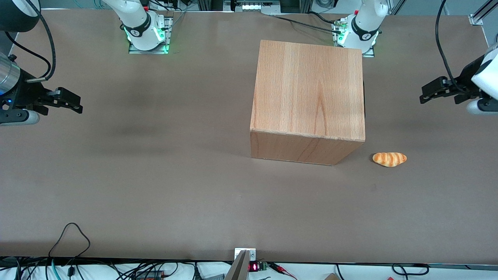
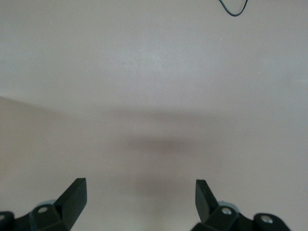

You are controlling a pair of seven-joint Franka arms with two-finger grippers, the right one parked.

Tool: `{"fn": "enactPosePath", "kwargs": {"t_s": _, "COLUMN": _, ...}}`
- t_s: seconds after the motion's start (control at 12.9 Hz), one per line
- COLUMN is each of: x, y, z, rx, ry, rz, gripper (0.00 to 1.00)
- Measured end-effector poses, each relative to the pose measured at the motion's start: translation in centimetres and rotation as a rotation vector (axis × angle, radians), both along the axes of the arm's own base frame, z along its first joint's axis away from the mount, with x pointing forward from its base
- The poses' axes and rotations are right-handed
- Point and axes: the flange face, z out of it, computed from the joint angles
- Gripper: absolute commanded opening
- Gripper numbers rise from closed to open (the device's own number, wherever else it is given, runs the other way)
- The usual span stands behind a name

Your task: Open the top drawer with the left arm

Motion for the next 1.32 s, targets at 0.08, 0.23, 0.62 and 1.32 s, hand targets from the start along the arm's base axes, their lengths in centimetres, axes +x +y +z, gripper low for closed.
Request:
{"fn": "enactPosePath", "kwargs": {"t_s": 0.08, "x": 0.3, "y": -0.1, "z": -1.1, "rx": -0.003, "ry": 0.027, "rz": -0.001, "gripper": 1.0}}
{"fn": "enactPosePath", "kwargs": {"t_s": 0.23, "x": 1.3, "y": -0.2, "z": -3.6, "rx": -0.006, "ry": 0.073, "rz": -0.004, "gripper": 1.0}}
{"fn": "enactPosePath", "kwargs": {"t_s": 0.62, "x": 2.6, "y": -4.2, "z": -7.9, "rx": -0.024, "ry": 0.148, "rz": -0.07, "gripper": 1.0}}
{"fn": "enactPosePath", "kwargs": {"t_s": 1.32, "x": 3.6, "y": -3.5, "z": -15.5, "rx": -0.1, "ry": 0.318, "rz": -0.112, "gripper": 1.0}}
